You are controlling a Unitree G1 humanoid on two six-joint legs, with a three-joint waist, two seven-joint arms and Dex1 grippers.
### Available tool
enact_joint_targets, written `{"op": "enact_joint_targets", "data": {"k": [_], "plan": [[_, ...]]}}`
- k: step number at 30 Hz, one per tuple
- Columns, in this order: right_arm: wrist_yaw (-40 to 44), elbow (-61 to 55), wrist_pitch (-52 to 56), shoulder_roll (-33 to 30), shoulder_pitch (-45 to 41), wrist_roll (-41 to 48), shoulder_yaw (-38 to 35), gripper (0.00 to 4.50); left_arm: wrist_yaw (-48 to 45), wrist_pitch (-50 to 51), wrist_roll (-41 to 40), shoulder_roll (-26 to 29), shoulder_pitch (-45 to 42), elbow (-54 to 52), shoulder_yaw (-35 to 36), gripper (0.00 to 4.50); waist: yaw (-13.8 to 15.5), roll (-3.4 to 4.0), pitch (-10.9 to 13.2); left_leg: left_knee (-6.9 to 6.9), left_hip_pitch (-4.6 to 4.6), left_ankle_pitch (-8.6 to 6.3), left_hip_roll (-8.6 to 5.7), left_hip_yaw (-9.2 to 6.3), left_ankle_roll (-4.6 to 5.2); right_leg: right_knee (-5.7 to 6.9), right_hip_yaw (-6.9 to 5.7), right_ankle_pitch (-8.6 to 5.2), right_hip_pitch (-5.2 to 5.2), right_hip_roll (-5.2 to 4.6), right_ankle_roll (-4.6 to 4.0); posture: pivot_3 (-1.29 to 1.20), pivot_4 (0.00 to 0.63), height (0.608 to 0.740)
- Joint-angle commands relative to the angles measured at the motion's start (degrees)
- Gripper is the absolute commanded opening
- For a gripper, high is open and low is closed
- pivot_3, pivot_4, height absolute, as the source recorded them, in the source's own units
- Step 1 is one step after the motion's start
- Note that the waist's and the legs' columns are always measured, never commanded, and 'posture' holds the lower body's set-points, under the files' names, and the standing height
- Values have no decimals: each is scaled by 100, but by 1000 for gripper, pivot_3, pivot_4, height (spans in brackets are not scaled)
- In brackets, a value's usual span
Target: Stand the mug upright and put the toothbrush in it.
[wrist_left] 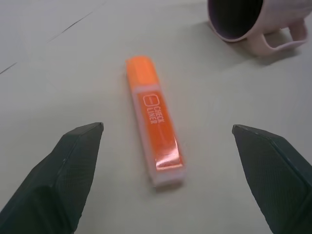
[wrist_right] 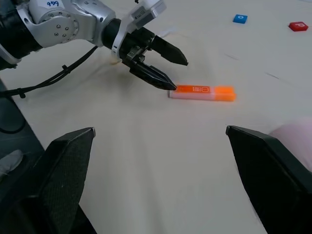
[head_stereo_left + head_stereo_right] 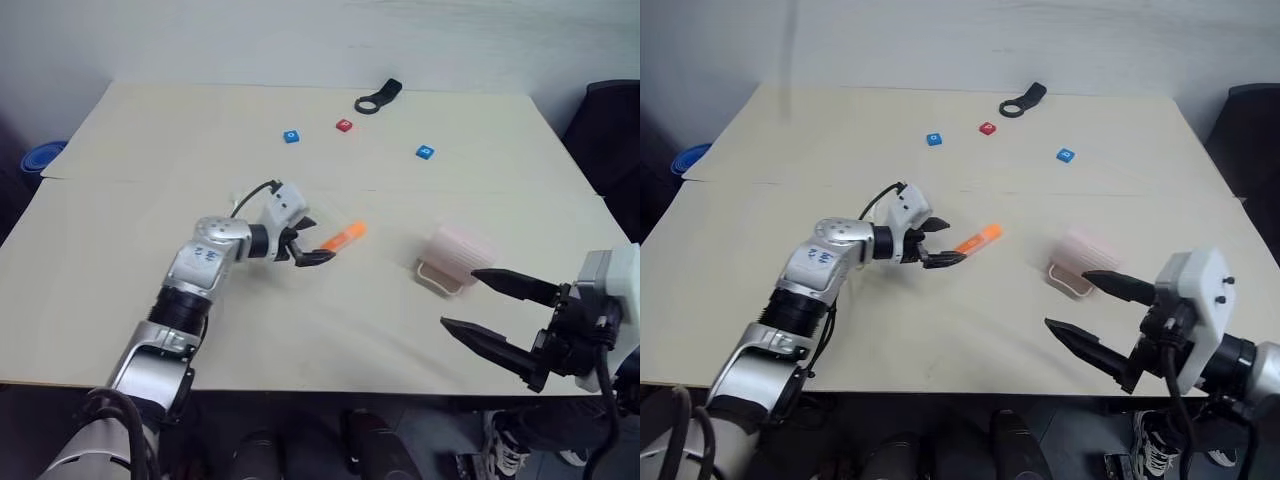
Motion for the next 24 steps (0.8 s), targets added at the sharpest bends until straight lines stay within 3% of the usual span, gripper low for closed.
{"op": "enact_joint_targets", "data": {"k": [1,4,10,14,21,23,24], "plan": [[-449,-272,-257,8,142,-18,22,4500,269,-38,276,-244,-296,275,-137,4494,1,-1,-1,0,0,0,0,1,0,0,1,0,0,0,0,0,150,740],[-632,-358,-317,17,387,-471,38,4500,663,140,480,-584,-547,653,-174,4494,8,-3,-2,0,-1,2,0,2,4,-2,5,1,1,-4,3,0,150,740],[-597,-283,-643,-8,596,-465,-203,4500,782,317,631,-946,-788,963,-243,4494,2,-5,-1,0,-5,1,-8,0,6,-9,4,2,0,-2,4,0,150,740],[-486,-156,-730,-95,617,-562,-207,4500,967,213,1046,-870,-759,1117,-490,3668,0,-5,-1,-1,-2,1,-8,1,6,-8,6,2,0,0,4,0,150,740],[-307,132,-736,-318,436,-688,-116,4500,1093,550,1074,-810,-605,924,-311,1566,6,-8,-1,-1,-2,1,-2,1,6,-7,8,2,1,-2,4,0,150,740],[-230,194,-705,-440,349,-749,-32,4500,1150,670,1046,-762,-563,857,-216,1125,-6,-8,-1,-1,-1,1,-1,4,6,-6,11,2,1,-2,5,0,150,740],[-197,214,-694,-485,325,-791,2,4500,1171,715,1033,-743,-550,810,-179,1115,-5,-8,-1,-1,0,1,1,3,6,-5,9,2,1,-1,5,0,150,740]]}}
